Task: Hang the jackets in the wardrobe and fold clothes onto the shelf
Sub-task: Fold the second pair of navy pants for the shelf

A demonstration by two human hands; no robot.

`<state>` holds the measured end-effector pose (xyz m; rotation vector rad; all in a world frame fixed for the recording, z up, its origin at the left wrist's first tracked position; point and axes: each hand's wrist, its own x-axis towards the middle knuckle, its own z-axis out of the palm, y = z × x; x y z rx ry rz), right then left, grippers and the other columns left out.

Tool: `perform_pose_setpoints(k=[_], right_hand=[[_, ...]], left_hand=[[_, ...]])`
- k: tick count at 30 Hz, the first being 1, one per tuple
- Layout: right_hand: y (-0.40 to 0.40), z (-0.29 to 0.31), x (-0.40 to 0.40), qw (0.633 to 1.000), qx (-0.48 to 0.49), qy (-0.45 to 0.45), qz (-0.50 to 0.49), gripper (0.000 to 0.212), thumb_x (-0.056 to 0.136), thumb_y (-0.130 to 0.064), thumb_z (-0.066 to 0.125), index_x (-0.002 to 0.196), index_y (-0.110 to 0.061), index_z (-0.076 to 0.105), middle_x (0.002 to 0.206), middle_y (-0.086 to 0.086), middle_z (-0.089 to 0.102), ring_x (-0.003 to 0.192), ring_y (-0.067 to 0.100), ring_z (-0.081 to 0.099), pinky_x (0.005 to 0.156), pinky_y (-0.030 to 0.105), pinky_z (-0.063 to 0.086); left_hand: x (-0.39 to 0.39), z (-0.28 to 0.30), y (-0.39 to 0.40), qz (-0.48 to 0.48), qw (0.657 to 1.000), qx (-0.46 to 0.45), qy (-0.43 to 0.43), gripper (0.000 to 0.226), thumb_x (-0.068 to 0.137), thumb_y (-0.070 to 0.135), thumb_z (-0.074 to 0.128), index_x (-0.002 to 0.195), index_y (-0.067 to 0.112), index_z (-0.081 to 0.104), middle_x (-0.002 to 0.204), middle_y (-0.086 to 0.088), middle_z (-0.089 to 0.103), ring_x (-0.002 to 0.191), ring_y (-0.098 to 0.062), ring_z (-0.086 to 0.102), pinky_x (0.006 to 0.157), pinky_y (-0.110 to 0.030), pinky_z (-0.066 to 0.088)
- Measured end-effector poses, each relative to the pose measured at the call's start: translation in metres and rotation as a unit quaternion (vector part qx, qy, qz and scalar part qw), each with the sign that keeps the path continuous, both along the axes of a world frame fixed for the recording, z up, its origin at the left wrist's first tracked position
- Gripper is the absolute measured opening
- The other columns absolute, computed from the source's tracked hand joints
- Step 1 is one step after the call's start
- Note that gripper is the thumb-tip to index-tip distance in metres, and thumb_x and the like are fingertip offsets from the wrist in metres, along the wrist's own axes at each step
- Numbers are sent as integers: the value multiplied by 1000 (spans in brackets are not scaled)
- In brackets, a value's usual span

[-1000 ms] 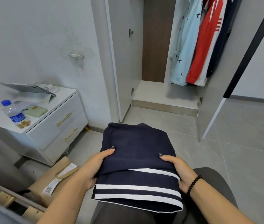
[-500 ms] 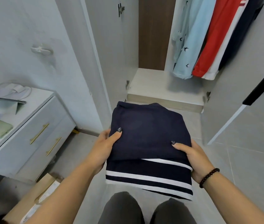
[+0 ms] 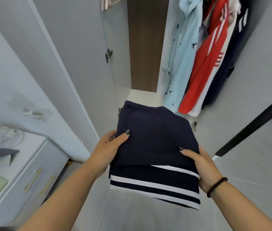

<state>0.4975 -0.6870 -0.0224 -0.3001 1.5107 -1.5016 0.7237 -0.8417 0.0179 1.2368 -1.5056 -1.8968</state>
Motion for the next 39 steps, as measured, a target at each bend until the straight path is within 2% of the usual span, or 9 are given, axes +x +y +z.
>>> perform_pose_setpoints(k=[4,6,10,15,18,23,31,35,39], right_hand=[[0,92,-26,1000,-24,13,-5,37,81,-14,70,114,-27,64,105,-1,73,93,21,71,74,36,56],[1,132,-38,999,-38,25,-9,37,81,-14,69,115,-27,63,105,-1,73,94,21,71,74,35,56],[3,196,-53,997,-64,42,-25,33,82,-13,67,113,-25,63,104,2,74,92,24,71,79,40,56],[-6,264,-66,992,-99,64,-32,32,82,-15,66,114,-20,64,101,3,74,89,22,72,70,35,56],[-19,300,-73,989,-123,81,-34,30,82,-14,66,111,-18,65,99,4,75,86,23,72,65,32,55],[-52,341,-87,981,-159,101,-43,26,81,-12,66,106,-18,68,99,7,74,87,26,72,71,37,55],[-147,389,-122,969,-181,155,-61,27,83,-9,64,109,-16,66,95,9,75,81,28,73,61,35,55],[-208,419,-147,954,-204,202,-81,34,84,-9,64,116,-20,62,99,4,74,86,26,72,66,34,54],[-253,428,-173,941,-220,237,-99,28,85,-7,63,110,-19,63,100,5,74,84,23,72,68,34,54]], left_hand=[[-30,89,-5,4,1000,-27,3,39,86,49,65,116,25,66,108,7,74,99,-13,71,86,-32,55],[-43,126,-7,-6,999,-42,14,38,86,49,65,114,25,67,106,6,74,97,-13,71,83,-31,54],[-65,193,-12,-20,997,-60,44,38,85,48,66,115,24,68,107,4,74,97,-14,71,82,-30,54],[-81,268,-22,-25,996,-21,89,17,86,34,69,94,22,78,102,-2,76,89,-18,74,60,-25,57],[-87,304,-35,-19,994,-16,104,15,85,34,70,90,22,79,100,-4,76,87,-22,74,59,-29,58],[-99,345,-69,-15,989,-54,135,28,86,37,69,108,20,72,103,-4,76,93,-24,73,72,-34,56],[-139,381,-164,-9,975,-137,177,23,95,35,58,107,24,74,103,2,76,90,-15,73,72,-30,53],[-169,410,-222,-66,970,-153,177,21,93,41,60,99,30,76,102,3,76,92,-17,73,73,-31,54],[-203,428,-264,-110,958,-174,199,17,90,42,65,94,32,77,104,2,76,93,-19,73,75,-33,55]])
